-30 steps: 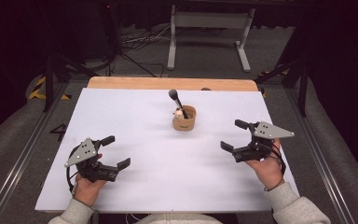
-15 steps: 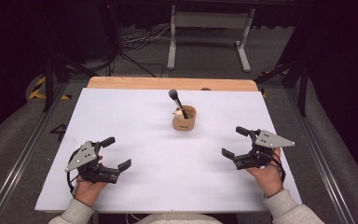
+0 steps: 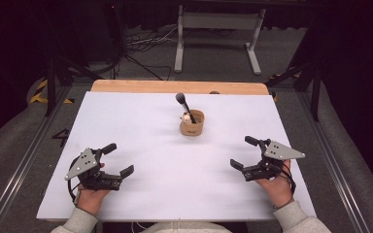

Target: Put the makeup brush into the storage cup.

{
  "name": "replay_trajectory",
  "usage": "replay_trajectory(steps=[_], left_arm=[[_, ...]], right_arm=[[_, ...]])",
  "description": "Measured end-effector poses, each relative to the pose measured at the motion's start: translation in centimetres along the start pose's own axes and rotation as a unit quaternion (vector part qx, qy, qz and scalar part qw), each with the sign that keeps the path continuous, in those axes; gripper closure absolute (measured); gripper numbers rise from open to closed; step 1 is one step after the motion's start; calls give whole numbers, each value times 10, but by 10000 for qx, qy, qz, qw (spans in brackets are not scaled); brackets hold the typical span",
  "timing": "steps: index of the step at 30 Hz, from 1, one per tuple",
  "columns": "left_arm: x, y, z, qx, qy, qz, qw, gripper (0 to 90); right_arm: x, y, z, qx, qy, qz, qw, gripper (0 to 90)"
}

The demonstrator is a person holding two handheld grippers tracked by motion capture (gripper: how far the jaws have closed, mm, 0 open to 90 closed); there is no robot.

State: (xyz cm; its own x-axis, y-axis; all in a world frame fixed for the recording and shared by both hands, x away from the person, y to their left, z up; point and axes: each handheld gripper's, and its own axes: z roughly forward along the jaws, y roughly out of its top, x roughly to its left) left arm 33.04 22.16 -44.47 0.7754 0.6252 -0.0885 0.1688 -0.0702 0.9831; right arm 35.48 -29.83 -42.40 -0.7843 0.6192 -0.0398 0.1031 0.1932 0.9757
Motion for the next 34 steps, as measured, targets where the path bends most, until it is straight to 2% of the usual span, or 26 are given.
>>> replay_trajectory(steps=[4,9,10,15,24,28,34], left_arm=[[1,-3,-2,-29,14,-42,10000,0],[2,-5,-3,-87,31,38,9999,5],[1,-6,-2,-62,50,141,9999,4],[0,-7,0,7,72,175,9998,1],[2,-8,1,31,60,37,10000,1],[2,-9,2,103,59,10,9999,0],[2,-9,2,54,75,23,10000,0]], right_arm=[[0,-5,1,0,0,33,10000,0],[-3,-12,2,29,-10,114,9999,0],[-3,-13,3,31,-12,132,9999,0],[-5,-19,6,109,0,183,9998,0],[-4,-20,10,219,-14,192,9996,0],[-3,-20,12,254,19,184,9995,0],[-1,-18,12,230,58,123,9996,0]])
